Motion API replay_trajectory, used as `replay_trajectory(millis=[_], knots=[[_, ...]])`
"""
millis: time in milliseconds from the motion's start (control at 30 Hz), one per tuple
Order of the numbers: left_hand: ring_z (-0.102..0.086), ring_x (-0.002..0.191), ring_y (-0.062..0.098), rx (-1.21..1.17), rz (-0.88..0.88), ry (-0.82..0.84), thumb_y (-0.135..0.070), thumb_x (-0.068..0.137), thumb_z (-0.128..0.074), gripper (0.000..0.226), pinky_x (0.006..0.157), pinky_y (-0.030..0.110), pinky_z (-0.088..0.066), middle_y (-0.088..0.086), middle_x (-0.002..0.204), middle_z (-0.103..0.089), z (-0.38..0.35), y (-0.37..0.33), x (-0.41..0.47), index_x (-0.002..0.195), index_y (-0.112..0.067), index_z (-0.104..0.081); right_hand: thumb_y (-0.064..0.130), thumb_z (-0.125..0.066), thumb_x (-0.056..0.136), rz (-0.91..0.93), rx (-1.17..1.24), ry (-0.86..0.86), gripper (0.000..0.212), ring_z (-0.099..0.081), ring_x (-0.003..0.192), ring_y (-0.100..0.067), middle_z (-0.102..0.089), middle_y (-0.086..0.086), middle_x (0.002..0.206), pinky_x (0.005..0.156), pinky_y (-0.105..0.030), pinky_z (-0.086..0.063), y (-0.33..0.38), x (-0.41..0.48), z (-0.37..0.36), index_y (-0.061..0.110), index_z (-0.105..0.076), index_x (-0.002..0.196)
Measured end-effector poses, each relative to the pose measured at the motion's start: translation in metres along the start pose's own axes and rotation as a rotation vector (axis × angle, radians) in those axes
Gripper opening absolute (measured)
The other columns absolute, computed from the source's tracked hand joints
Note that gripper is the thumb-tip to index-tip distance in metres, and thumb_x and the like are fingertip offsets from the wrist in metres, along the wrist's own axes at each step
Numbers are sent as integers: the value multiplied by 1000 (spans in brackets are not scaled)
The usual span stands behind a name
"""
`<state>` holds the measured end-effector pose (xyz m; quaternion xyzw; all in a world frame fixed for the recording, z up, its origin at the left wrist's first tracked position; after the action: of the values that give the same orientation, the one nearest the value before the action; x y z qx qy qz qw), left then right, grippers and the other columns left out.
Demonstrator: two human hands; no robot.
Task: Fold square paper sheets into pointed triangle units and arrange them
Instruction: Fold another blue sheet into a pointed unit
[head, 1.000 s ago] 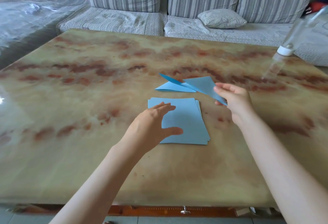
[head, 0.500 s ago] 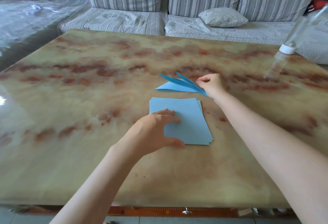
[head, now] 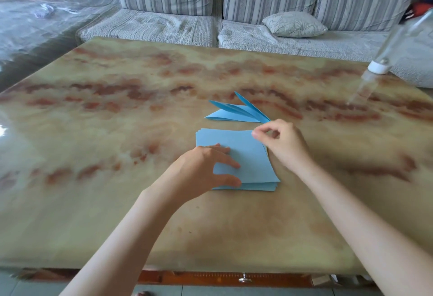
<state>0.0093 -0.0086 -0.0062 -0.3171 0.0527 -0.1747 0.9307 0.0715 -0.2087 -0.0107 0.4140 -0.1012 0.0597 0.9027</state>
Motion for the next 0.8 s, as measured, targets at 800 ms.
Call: replay_trajectory(millis=[800], knots=[[-70, 62, 22, -507, 437, -393, -62, 89, -44, 50, 57, 34, -56, 2, 64, -71, 33, 14, -10, 103, -16, -58, 6, -71, 83, 55, 387, 68, 29, -66, 86, 6, -72, 24, 84, 78, -8, -45, 10, -49, 11, 35, -73, 81]])
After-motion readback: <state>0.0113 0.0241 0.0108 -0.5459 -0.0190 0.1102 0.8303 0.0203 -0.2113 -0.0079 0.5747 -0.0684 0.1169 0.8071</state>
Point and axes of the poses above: each hand's wrist, its own x-axis towards the middle knuckle, its own z-axis out of the back of the hand, y = z × x, the point moved 2 cm from there along x, towards the middle knuckle
